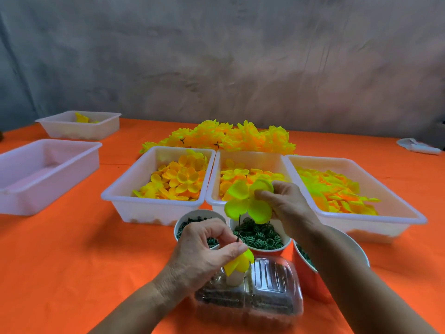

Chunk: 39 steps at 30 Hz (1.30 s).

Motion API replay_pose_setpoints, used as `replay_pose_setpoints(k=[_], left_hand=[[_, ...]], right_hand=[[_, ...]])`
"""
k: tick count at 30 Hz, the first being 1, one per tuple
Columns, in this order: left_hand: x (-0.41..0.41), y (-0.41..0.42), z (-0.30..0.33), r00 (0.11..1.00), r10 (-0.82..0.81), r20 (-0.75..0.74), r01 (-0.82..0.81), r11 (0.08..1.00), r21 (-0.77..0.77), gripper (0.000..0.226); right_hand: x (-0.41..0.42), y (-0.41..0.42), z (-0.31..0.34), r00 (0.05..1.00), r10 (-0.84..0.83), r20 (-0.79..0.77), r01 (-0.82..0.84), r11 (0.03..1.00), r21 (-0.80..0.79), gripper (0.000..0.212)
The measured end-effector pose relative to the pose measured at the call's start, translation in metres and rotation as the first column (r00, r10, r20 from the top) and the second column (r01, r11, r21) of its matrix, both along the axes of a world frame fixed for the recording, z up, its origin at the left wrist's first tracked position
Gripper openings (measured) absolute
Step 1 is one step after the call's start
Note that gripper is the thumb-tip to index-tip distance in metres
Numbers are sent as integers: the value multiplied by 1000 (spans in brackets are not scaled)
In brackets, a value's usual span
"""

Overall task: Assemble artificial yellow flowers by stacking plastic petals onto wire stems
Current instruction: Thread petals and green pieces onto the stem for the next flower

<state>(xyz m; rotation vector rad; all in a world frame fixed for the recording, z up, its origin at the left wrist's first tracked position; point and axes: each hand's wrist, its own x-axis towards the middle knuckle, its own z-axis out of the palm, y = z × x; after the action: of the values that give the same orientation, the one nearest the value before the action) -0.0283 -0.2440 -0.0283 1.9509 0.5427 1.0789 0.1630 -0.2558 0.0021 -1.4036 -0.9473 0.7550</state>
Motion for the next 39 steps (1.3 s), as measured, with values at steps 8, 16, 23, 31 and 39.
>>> replay_pose_setpoints(k=[8,16,23,31,39], left_hand=[[1,-2,-1,998,52,-24,-53,998,-34,27],[0,-2,0,998,42,-45,-46,996,-78,13],[0,-2,0,999,23,-29,-26,995,-98,24],[1,-1,-2,999,34,-23,-36,996,-78,14],[1,-1,-1,999,35,-34,-38,995,-91,11]], right_hand=[[-36,-44,10,974,224,35,-226,953,204,6],[-44,-61,14,957,289,-4,-280,931,233,10],[-47,-67,19,952,294,-83,-261,925,275,6],[-51,-73,23,959,279,-55,-249,917,313,11],[-52,-71,21,964,214,157,-256,907,335,12]])
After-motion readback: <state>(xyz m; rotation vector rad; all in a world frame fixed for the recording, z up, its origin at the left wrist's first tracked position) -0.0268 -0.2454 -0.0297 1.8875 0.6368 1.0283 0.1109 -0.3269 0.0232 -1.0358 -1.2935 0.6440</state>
